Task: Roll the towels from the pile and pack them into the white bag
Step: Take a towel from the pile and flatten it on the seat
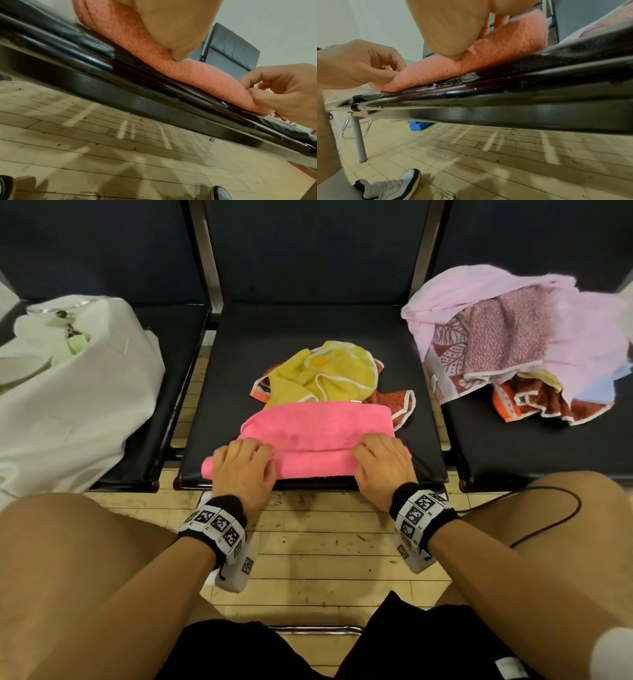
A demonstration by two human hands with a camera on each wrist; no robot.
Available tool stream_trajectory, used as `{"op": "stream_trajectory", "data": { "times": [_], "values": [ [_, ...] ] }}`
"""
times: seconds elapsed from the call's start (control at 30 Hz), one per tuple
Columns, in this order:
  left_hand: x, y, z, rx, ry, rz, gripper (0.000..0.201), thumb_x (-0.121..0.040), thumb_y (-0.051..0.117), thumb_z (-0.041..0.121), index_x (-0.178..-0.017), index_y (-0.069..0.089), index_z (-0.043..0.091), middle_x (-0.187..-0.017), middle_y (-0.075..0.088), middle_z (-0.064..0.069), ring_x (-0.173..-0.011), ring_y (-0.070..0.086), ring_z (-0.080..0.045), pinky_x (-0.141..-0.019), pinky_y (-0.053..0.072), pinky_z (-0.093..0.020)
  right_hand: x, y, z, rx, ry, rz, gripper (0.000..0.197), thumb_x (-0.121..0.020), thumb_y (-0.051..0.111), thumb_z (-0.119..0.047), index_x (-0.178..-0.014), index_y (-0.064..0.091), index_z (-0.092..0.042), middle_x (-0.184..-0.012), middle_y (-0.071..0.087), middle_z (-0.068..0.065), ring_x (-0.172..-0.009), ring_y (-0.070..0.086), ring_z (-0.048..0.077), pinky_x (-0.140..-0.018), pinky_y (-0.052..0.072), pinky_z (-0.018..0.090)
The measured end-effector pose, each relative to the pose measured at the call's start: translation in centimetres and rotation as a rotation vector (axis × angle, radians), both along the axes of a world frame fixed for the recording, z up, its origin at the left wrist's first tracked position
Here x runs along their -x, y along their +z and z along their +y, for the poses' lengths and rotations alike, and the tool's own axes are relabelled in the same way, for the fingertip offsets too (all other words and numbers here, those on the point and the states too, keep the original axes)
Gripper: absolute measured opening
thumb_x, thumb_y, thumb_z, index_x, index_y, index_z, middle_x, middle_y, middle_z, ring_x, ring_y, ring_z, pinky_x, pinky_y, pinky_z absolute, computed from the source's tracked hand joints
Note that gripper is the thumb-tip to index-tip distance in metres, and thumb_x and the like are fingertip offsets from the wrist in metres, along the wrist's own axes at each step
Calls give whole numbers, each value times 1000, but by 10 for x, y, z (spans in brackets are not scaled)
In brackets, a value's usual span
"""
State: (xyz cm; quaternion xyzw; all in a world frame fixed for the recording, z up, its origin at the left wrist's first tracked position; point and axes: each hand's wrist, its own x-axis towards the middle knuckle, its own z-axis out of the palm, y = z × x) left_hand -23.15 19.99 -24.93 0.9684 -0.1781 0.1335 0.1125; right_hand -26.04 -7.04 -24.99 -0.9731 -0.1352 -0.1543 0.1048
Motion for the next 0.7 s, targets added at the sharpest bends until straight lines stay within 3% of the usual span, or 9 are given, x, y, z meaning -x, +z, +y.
{"op": "stream_trajectory", "data": {
  "times": [0.07,0.17,0.27,0.37,0.53,0.7],
  "values": [
    [-1,-1,1,-13,-40,-22,8,-82,69,13,-87,65,17,-88,62,-2,-84,50,-27,-78,32,-41,-2,-5,-1,55,21,-28,28,-75,45,-17,-88,70,-13,-94,66,4,-85,59,29,-81,33,36],
    [-2,1,3,-24,-51,55,25,-71,80,5,-89,69,17,-89,67,-2,-84,58,-30,-80,41,-43,1,-5,-1,42,30,1,32,-77,45,-20,-92,72,-12,-94,68,4,-86,62,29,-85,34,36],
    [3,2,4,-1,-61,110,18,-87,65,28,-101,69,18,-99,69,-1,-94,60,-28,-91,42,-46,6,-2,-1,-2,6,51,28,-79,60,-26,-101,69,-11,-100,67,4,-94,59,26,-92,41,38],
    [5,-4,4,-49,-81,114,41,-85,53,48,-109,66,18,-106,66,0,-102,56,-26,-95,35,-44,7,-4,1,-5,-6,78,30,-78,72,-23,-105,68,-10,-102,67,6,-96,61,28,-92,49,42],
    [3,-6,6,-63,-41,80,34,-85,48,34,-112,64,22,-108,66,4,-109,47,-22,-101,26,-44,1,-3,2,59,-51,98,34,-86,48,-23,-113,66,-12,-102,67,4,-94,60,27,-96,40,39],
    [3,0,1,-64,-33,112,37,-89,37,35,-111,63,19,-97,68,0,-91,53,-24,-86,32,-43,0,8,5,109,-78,200,41,-82,37,-28,-106,67,-14,-86,70,5,-79,64,30,-80,48,41]
  ]
}}
